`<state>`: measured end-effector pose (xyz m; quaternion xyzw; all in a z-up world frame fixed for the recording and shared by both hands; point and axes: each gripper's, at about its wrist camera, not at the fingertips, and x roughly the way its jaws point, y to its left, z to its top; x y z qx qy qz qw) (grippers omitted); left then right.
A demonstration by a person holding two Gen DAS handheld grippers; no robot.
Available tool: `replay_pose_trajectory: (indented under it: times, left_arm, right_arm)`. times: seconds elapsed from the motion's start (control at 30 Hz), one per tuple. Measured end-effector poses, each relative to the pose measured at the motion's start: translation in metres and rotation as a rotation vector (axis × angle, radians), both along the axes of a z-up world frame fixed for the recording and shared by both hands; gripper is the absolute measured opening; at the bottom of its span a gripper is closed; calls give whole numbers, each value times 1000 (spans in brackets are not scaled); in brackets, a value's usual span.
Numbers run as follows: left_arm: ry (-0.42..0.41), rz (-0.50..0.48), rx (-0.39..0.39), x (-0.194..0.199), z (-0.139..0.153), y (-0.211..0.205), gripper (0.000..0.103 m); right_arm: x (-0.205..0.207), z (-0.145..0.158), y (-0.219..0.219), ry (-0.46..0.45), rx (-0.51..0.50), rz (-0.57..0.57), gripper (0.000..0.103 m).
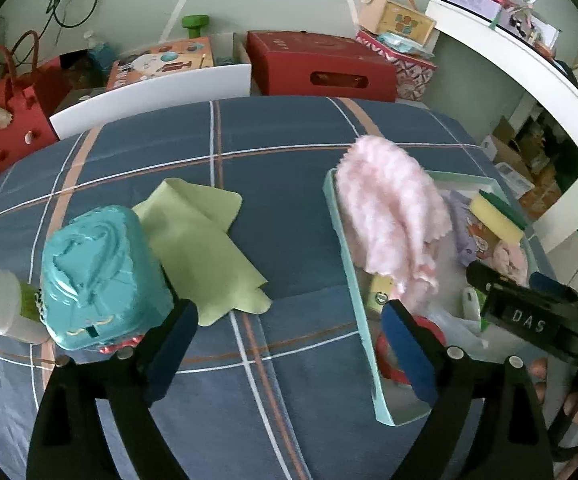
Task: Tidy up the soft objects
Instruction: 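Open both grippers to release the tape roll and tissue pack, then move both open grippers back to the scrunchie and green cloth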
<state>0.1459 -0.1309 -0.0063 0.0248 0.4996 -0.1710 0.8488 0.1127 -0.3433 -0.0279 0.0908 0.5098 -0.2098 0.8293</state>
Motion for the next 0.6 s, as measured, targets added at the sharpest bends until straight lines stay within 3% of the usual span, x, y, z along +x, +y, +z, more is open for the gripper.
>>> replay_pose_trajectory:
  times: [0.4,0.6]
  left_arm:
    - [-92,7,-58,-5,36,19,93]
    - [-180,89,-73,2,59,57,93]
  right_arm:
    - [11,29,21,-65,-5,49,103]
    - [34,52,49,-120,5,147,103]
